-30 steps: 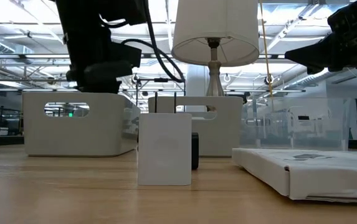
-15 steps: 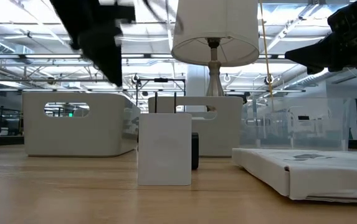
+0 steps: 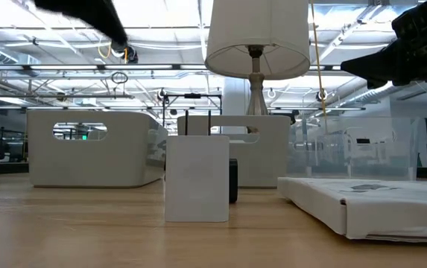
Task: Pick and place items into bin
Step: Put the white charger adapter into the right gray bin
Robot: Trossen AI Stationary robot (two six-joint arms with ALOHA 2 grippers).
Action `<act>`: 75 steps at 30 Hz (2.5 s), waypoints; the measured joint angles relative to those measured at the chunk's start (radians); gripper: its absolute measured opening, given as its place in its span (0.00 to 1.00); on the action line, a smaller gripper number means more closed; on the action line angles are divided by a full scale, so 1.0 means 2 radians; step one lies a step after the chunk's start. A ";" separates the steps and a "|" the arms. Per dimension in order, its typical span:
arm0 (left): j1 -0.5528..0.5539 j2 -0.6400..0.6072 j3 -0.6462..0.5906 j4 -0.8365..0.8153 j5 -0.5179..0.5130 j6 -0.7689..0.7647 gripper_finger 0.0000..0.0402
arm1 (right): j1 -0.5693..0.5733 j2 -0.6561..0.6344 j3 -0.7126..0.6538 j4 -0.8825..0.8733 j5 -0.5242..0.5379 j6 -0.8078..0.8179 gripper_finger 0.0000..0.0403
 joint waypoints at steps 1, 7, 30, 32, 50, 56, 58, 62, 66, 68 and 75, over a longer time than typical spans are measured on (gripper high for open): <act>0.001 -0.008 -0.024 0.032 0.000 0.001 0.02 | 0.000 0.000 0.000 0.000 0.000 0.000 0.00; 0.001 -0.090 -0.186 0.335 0.021 0.118 0.01 | 0.000 0.000 0.000 0.001 -0.001 0.002 0.00; 0.102 -0.215 -0.406 0.641 0.006 0.213 0.08 | 0.030 0.137 0.092 0.023 -0.117 -0.044 0.30; 0.110 -0.215 -0.406 0.640 0.005 0.212 0.09 | 0.038 0.176 0.112 0.023 -0.115 -0.038 0.41; 0.134 -0.215 -0.407 0.618 0.003 0.208 0.09 | 0.129 0.578 0.357 0.027 -0.135 -0.056 0.69; 0.134 -0.215 -0.407 0.615 0.003 0.207 0.09 | 0.145 0.692 0.432 0.026 -0.183 -0.058 0.69; 0.134 -0.215 -0.407 0.615 0.003 0.207 0.09 | 0.146 0.726 0.455 0.027 -0.208 -0.058 0.69; 0.134 -0.215 -0.407 0.615 0.003 0.207 0.09 | 0.147 0.781 0.488 0.030 -0.242 -0.071 0.69; 0.134 -0.215 -0.407 0.613 0.003 0.206 0.09 | 0.137 0.817 0.516 0.053 -0.295 -0.078 0.69; 0.134 -0.215 -0.407 0.610 0.003 0.206 0.09 | 0.131 0.831 0.524 0.075 -0.328 -0.070 0.69; 0.135 -0.215 -0.407 0.604 0.002 0.207 0.09 | 0.114 0.890 0.529 0.123 -0.352 -0.054 0.69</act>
